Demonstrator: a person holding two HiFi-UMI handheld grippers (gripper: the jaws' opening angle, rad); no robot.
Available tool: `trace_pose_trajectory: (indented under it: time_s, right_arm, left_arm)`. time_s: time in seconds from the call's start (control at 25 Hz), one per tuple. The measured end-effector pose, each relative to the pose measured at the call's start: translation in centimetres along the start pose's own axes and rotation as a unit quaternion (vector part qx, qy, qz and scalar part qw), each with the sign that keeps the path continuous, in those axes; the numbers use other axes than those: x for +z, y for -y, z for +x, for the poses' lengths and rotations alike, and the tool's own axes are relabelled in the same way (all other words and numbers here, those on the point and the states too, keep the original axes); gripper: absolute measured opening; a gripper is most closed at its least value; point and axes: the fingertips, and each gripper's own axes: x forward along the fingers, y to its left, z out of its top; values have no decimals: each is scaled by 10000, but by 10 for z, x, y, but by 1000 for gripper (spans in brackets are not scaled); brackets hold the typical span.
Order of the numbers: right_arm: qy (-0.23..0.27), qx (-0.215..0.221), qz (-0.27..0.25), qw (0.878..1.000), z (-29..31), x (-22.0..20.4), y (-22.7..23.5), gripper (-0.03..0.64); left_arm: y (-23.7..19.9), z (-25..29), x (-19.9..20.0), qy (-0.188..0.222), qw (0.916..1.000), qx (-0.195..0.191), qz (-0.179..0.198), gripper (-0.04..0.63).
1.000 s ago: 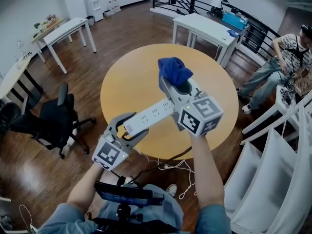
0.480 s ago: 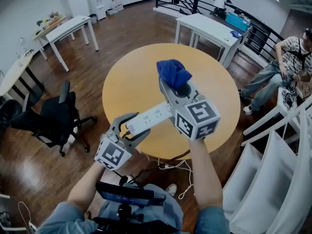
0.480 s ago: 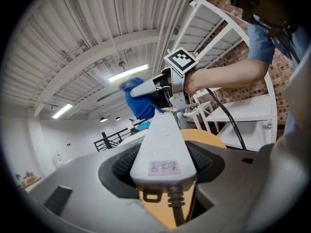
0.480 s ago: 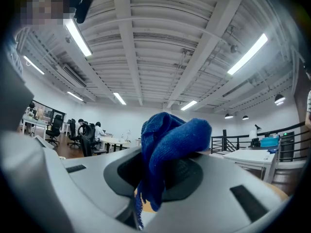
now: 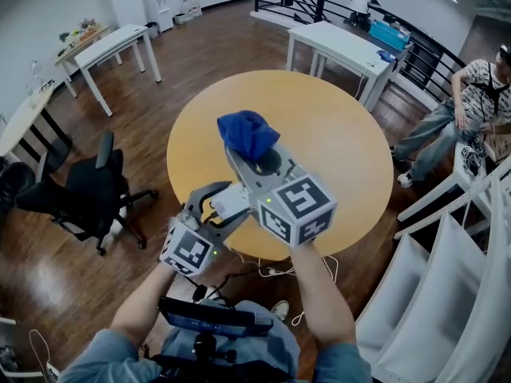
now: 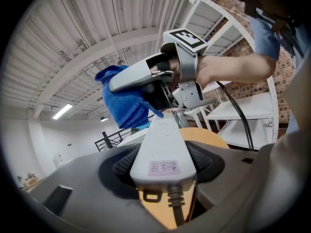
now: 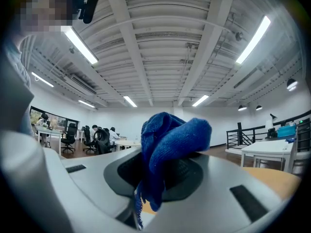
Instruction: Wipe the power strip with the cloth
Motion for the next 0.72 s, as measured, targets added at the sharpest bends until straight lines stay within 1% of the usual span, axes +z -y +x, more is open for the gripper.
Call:
trace_pose_trajectory:
  time_s: [0.08,0.12,0.2,0.36,0.52,0.64,0.72]
  right_arm:
    - [-6,65,79,9999,2,-3,-6,64]
    - [-23,95,104,9999,3,-5,-9,64]
    - [-54,156,150,9998,5,-9,-14,64]
    - [-48,222,222,9995,8,-12,-20,64]
    - [-69,179,230,9996,5,-14,-13,64]
    - [-95,84,194,9997,2,-14,-5,64]
    - [-89,-16,163,9998,-1,-14,3,64]
  left_arm:
    - [-1,1,0,-48,10000,45,-61,291]
    - [-2,2,1,-51,10000,52,-34,291]
    - [-2,4,1,-17,9999,22,130,291]
    - [-2,6,1,10,9996,-29,288,291]
    - [0,7,3,-37,9998,-4,199,290]
    - [1,5,3,28,9995,-31,312,290]
    - [1,2,1,41,9995,-19,297,290]
